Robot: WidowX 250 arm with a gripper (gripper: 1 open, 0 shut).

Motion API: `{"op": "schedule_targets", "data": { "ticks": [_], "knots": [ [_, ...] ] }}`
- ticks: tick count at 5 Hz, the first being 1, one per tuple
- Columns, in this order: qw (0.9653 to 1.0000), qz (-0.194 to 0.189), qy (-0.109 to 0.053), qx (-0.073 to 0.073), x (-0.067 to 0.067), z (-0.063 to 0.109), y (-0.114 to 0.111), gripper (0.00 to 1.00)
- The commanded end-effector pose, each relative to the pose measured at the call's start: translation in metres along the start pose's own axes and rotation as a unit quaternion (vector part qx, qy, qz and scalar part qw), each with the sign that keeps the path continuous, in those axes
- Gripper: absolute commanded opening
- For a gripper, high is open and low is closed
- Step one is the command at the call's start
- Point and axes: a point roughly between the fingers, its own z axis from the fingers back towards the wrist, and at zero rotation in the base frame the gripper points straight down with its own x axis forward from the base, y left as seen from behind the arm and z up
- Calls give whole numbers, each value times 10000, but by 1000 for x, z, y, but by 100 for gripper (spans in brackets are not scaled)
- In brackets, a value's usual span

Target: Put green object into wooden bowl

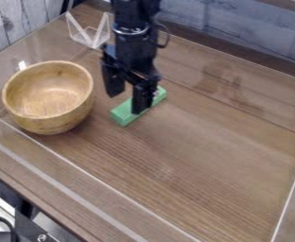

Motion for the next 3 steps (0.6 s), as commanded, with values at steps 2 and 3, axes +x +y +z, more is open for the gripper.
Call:
{"op": "schedule_targets", "data": {
  "ticks": [2,3],
  "knots": [
    [9989,153,-425,144,8,0,13,100],
    [9988,32,-466,140,13,-4,15,100]
  ]
}}
